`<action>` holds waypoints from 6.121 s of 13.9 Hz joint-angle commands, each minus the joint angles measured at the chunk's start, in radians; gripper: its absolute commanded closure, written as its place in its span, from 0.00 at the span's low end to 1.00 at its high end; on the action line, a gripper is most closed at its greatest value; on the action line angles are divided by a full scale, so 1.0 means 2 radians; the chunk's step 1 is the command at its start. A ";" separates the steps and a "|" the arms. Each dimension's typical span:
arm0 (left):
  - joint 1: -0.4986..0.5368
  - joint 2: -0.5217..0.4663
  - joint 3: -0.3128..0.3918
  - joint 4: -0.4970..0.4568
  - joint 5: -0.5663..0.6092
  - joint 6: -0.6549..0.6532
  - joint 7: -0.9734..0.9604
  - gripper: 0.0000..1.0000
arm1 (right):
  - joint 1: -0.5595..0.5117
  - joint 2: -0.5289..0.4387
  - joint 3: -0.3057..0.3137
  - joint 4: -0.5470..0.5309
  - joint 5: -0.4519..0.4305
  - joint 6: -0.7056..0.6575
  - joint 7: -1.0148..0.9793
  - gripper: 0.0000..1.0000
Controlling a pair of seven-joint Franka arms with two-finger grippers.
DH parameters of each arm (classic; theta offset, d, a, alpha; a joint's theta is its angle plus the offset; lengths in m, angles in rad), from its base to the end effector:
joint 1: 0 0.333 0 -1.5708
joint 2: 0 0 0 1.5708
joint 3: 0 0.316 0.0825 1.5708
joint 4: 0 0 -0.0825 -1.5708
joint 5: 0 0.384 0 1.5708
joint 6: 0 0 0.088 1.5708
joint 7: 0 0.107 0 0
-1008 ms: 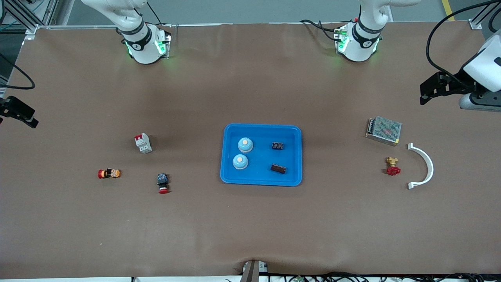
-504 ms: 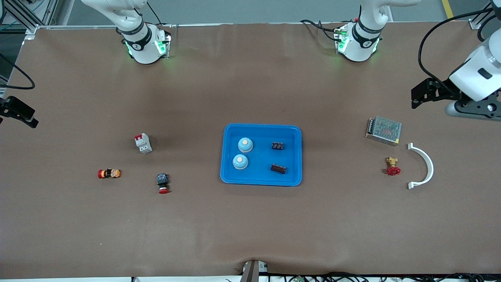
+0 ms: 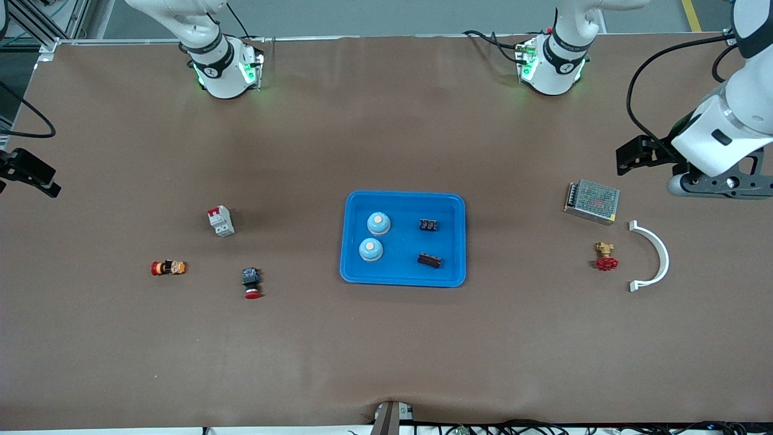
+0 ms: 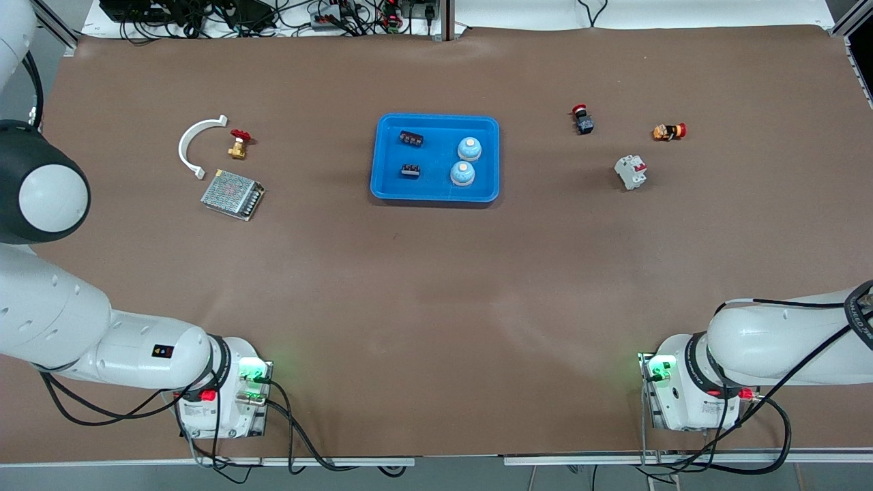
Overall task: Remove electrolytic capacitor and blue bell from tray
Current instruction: 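Move the left gripper and the right gripper toward the blue tray, then lower the left gripper to a capacitor while the right gripper reaches a bell, then close the left gripper on the capacitor while the right gripper grips the bell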
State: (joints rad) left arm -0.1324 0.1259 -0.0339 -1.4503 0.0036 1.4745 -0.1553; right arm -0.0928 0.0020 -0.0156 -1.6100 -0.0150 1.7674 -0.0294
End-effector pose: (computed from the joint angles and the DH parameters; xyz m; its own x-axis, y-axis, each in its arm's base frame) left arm 0.5749 -0.0948 0.6012 0.9949 -0.0100 -0.1003 -0.0115 -0.9998 -0.0151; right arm 0.5702 -0.0634 0.6234 0.9852 -0.0747 0.1542 -0.0786 -0.9967 0.0196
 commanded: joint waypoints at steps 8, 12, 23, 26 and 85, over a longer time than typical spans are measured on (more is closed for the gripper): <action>0.000 -0.043 -0.033 -0.124 -0.030 0.090 -0.188 0.00 | -0.004 0.007 0.007 0.007 -0.002 -0.008 -0.003 0.00; 0.000 -0.043 -0.051 -0.157 -0.041 0.136 -0.276 0.00 | 0.020 0.008 0.008 0.010 0.000 -0.002 0.001 0.00; -0.033 0.034 -0.100 -0.180 -0.008 0.297 -0.624 0.00 | 0.131 0.100 0.009 0.053 0.006 0.022 0.121 0.00; -0.065 0.080 -0.102 -0.172 0.053 0.323 -0.721 0.00 | 0.151 0.133 0.009 0.053 0.037 0.029 0.139 0.00; -0.197 0.372 -0.050 0.017 0.116 0.427 -0.950 0.00 | 0.365 0.442 0.006 0.117 0.051 0.325 0.416 0.00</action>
State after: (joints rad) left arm -0.5087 0.8538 -0.1495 -1.4419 0.2121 2.3227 -2.0277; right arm 0.6245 0.8617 0.0058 -1.4050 0.0995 2.4096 0.7933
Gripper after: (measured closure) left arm 0.000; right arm 0.000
